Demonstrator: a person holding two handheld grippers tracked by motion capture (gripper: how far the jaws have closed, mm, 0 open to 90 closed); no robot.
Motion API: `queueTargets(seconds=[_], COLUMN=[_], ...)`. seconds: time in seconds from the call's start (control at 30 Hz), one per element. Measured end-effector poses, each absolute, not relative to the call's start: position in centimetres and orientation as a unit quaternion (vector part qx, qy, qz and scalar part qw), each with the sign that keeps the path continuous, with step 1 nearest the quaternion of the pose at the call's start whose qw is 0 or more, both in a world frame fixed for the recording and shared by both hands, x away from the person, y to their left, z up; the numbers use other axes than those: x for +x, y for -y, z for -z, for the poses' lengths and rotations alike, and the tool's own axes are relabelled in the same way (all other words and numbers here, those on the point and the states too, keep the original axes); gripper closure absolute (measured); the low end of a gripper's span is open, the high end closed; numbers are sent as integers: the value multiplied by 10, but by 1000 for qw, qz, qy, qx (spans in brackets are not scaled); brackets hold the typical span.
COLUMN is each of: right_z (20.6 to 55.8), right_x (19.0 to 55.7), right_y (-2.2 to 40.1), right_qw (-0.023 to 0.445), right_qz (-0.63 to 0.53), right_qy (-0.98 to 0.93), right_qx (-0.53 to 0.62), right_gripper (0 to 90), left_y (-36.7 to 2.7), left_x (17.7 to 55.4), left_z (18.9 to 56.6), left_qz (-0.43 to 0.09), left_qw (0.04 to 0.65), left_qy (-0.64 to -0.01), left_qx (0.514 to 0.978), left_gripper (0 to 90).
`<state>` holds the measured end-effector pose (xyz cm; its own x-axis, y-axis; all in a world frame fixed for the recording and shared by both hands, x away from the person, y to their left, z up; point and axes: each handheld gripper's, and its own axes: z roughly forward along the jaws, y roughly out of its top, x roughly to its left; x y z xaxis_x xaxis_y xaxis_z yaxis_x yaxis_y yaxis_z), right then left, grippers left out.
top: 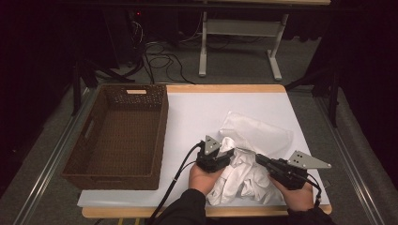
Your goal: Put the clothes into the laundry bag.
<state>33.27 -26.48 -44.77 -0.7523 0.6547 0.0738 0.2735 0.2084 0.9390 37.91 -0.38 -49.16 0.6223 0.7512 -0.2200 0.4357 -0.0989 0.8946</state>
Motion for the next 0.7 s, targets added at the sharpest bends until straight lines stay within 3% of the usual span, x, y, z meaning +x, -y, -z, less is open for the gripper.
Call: queueTargets(seconds=[0.03, 0.13, 0.47, 0.7], right_z=[448, 448, 449, 447], right_x=[333, 333, 336, 333], right_y=[265, 264, 264, 264], right_qw=[173, 172, 172, 173], right_qz=[-550, -552, -551, -551], right_qy=[-758, -757, -756, -757], right_qx=[305, 306, 310, 306], right_gripper=[900, 900, 900, 900], left_y=[5, 7, 30, 52], left_x=[377, 367, 332, 342], left_z=[491, 486, 483, 488], left_qz=[-150, -158, -135, -134], left_qw=[535, 542, 557, 533], left_qy=[-405, -386, -303, -301], left_qx=[726, 730, 761, 780], left_gripper=[726, 867, 881, 880])
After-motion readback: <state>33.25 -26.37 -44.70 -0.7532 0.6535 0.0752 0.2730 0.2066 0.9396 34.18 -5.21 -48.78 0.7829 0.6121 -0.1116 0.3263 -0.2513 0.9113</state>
